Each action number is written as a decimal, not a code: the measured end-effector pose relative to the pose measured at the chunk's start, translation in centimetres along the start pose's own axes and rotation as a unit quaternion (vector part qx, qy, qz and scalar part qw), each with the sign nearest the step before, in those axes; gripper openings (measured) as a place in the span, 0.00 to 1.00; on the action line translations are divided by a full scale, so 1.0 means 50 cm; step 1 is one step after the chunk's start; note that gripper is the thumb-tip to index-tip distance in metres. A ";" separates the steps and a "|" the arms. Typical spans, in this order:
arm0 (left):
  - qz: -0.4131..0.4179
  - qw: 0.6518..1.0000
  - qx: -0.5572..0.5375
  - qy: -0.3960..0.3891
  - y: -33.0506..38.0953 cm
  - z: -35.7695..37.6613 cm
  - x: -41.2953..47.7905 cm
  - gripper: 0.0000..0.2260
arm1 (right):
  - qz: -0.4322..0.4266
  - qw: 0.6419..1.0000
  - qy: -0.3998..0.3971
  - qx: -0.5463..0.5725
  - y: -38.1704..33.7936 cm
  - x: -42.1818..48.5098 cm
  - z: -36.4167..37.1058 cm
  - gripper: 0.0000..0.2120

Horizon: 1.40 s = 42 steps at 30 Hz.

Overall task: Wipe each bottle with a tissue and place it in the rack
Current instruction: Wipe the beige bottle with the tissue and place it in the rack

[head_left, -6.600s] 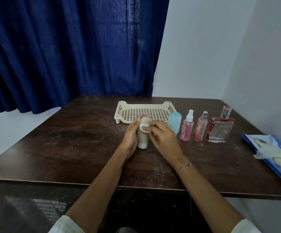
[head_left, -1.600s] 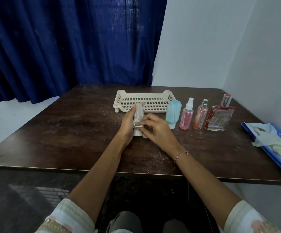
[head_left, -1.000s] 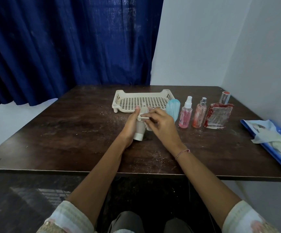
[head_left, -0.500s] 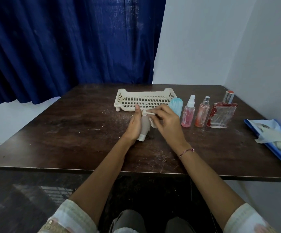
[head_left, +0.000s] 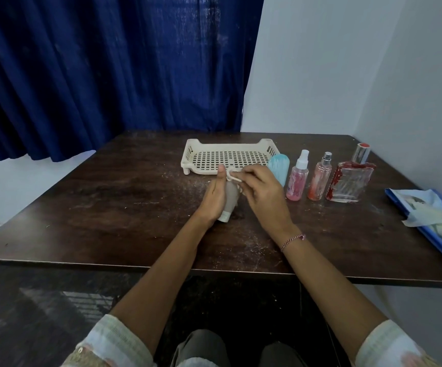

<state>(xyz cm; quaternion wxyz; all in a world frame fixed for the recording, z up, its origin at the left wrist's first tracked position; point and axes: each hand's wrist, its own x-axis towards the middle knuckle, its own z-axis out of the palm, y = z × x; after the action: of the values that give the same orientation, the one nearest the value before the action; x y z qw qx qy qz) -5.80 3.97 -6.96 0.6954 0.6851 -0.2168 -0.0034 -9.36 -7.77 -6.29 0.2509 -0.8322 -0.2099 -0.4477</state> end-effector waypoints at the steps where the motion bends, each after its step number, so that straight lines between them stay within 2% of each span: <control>1: -0.003 1.000 0.010 -0.005 0.000 0.000 0.001 0.22 | 0.023 1.000 0.014 0.001 0.002 0.002 -0.001 0.12; 4: -0.012 0.999 0.031 -0.010 -0.001 0.003 0.001 0.24 | 0.080 0.995 0.064 0.019 0.014 0.009 -0.010 0.10; 8: -0.021 0.999 0.024 -0.010 -0.006 0.000 0.005 0.26 | 0.084 0.993 0.088 0.008 0.021 0.008 -0.010 0.10; 12: -0.014 1.000 0.010 0.005 -0.010 -0.003 0.008 0.24 | 0.016 1.000 0.015 -0.020 0.005 0.001 0.002 0.11; 16: -0.010 0.999 -0.020 0.031 -0.013 -0.012 0.009 0.24 | -0.035 0.999 -0.017 -0.009 -0.002 -0.003 0.010 0.10; 22: -0.008 0.999 -0.048 0.019 -0.009 -0.011 0.008 0.22 | 0.045 0.989 0.017 0.138 0.005 -0.001 0.013 0.07; 26: -0.009 0.998 -0.051 0.034 -0.006 -0.014 0.007 0.22 | 0.049 0.986 0.000 0.161 0.006 -0.002 0.012 0.09; 31: -0.029 0.999 -0.032 0.034 -0.013 -0.014 0.012 0.27 | 0.141 0.977 0.039 0.156 0.019 0.003 0.015 0.13; 33: -0.028 0.999 -0.021 0.023 -0.015 -0.012 0.013 0.31 | 0.122 0.981 0.042 0.144 0.022 0.004 0.012 0.12; 35: -0.016 1.000 -0.019 0.016 -0.013 -0.010 0.011 0.30 | 0.084 0.989 0.030 0.121 0.016 0.002 0.009 0.12; 39: 0.009 0.999 -0.035 0.019 -0.012 -0.009 0.003 0.22 | -0.010 0.998 -0.005 0.063 0.008 -0.001 0.005 0.12; 42: 0.004 0.999 -0.031 0.014 -0.007 -0.009 -0.001 0.19 | -0.011 0.998 -0.005 0.054 0.013 -0.002 0.007 0.12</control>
<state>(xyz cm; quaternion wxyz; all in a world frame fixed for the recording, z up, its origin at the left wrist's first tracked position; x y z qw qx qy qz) -5.59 4.40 -7.29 0.7192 0.6623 -0.2100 0.0022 -8.83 -8.08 -6.66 0.2896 -0.8170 -0.2445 -0.4347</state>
